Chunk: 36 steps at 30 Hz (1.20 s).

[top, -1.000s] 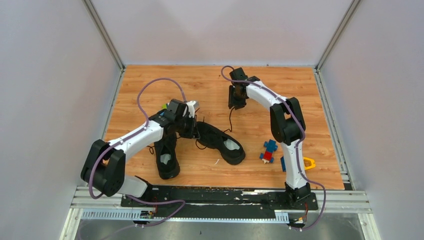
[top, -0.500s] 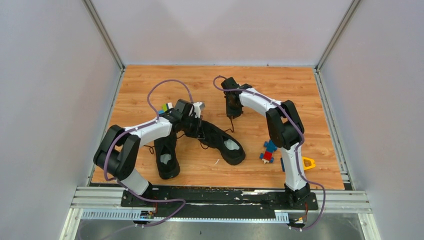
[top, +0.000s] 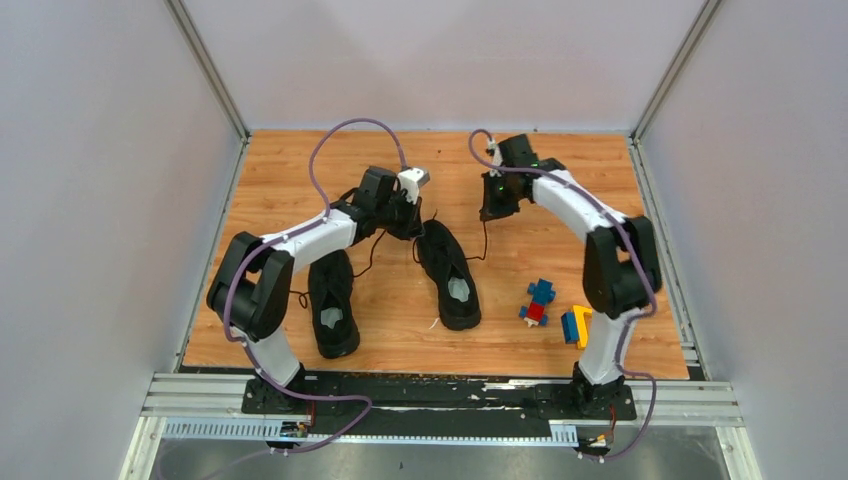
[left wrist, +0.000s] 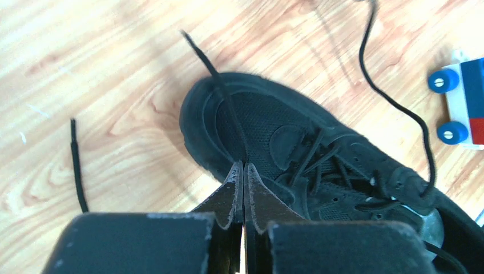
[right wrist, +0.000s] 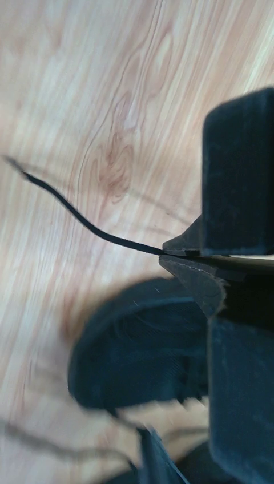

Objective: Tie the shoes
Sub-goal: Pick up the shoelace at the center of the board.

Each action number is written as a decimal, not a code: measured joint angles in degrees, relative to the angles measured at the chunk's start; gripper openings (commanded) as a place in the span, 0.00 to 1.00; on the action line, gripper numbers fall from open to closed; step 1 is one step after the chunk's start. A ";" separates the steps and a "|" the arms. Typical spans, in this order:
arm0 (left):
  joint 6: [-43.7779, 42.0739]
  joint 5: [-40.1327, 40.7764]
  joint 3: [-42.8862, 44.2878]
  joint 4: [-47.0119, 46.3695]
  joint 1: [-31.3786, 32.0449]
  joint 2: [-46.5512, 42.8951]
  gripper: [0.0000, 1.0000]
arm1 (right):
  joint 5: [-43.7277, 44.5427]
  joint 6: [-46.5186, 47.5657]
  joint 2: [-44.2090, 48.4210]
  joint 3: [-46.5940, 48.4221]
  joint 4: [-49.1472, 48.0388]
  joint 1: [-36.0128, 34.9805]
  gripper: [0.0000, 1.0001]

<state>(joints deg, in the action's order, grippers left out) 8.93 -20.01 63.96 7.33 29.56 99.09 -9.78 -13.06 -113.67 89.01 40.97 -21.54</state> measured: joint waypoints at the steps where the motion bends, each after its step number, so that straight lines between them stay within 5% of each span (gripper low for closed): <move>1: -0.63 -0.55 0.66 0.02 -0.02 -0.11 0.00 | -2.16 1.16 3.23 -1.46 -1.22 1.03 0.00; 10: -1.60 -8.74 4.04 1.05 -0.11 -5.27 0.00 | -18.01 7.98 30.27 -13.40 -16.94 2.29 0.00; 21: 1.29 -20.57 1.75 -5.57 -0.09 -6.82 0.00 | -31.91 7.85 31.01 -17.59 -20.90 1.81 0.00; 36: 7.30 -28.37 -3.58 -20.46 -0.07 -6.80 0.00 | -34.21 -9.86 25.66 -17.92 -26.21 -1.11 0.00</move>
<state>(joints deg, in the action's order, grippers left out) 16.23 -48.38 60.38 -13.13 29.50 92.29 -43.99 -22.92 -88.01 71.09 14.76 -22.65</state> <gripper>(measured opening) 0.006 0.012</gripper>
